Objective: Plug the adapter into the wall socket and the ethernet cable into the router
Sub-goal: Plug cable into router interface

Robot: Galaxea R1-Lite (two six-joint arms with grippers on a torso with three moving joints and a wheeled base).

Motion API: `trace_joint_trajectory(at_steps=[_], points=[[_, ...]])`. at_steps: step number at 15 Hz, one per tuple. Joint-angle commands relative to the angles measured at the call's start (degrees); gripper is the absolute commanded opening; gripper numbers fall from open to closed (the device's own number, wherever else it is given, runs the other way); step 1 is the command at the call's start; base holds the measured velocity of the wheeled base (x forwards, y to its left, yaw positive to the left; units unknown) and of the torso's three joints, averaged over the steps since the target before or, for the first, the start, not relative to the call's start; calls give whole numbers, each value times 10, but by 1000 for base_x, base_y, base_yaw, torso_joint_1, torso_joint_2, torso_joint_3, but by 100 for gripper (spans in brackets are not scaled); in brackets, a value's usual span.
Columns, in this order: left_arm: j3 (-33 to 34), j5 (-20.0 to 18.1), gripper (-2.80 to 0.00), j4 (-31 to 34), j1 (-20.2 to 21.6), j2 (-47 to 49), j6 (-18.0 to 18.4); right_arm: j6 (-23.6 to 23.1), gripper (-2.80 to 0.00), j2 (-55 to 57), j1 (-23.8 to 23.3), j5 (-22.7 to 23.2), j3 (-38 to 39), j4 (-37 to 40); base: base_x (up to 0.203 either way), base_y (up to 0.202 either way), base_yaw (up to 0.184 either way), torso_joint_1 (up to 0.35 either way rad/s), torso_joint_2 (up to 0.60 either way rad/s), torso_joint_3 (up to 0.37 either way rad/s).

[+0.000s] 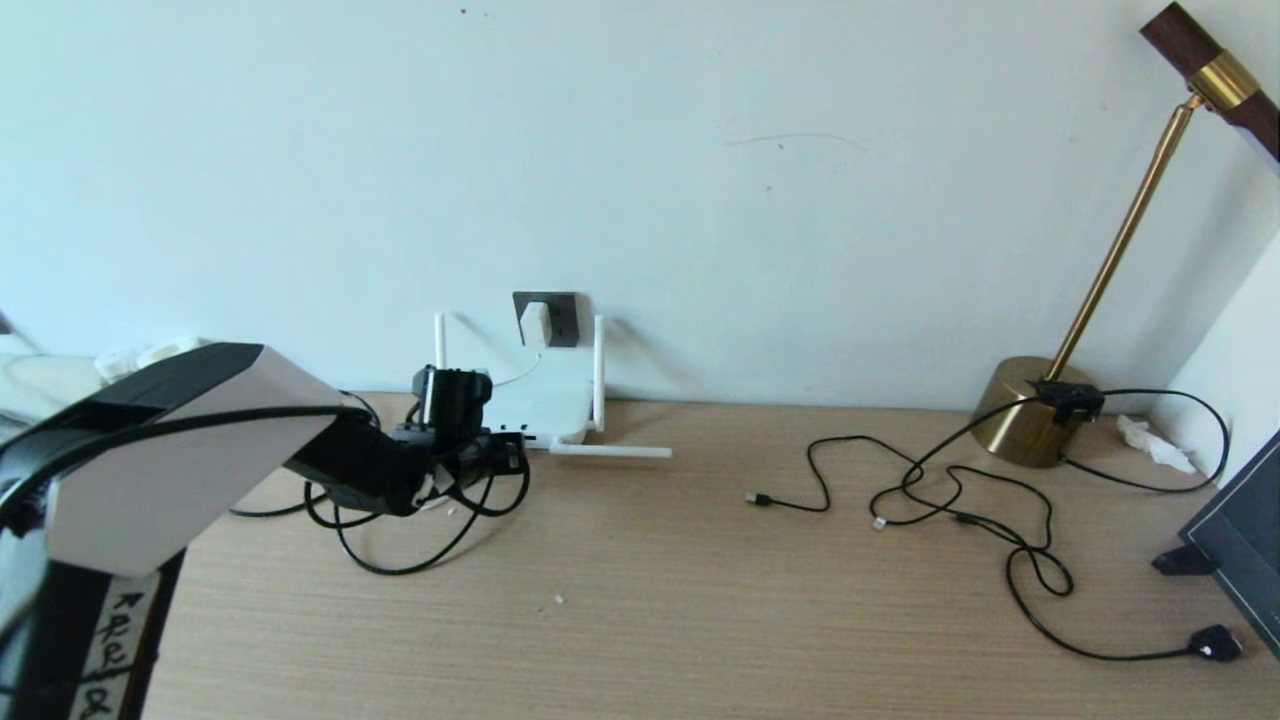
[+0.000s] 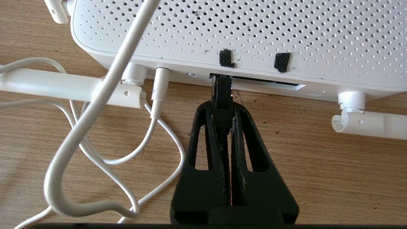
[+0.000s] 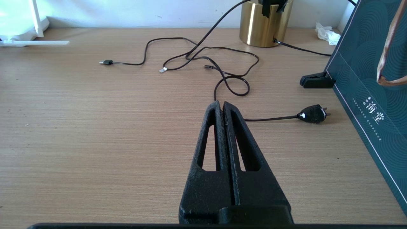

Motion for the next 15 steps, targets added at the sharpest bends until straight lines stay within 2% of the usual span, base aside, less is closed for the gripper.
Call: trace_joint_trajectory(at_steps=[1, 15], points=[[-3, 1, -280, -2, 1, 1, -1, 0, -280, 0, 1, 0, 0, 0, 0, 0, 0, 0, 0, 0], [-26, 0, -280, -2, 6, 23, 3, 0, -280, 0, 1, 0, 0, 0, 0, 0, 0, 0, 0, 0]])
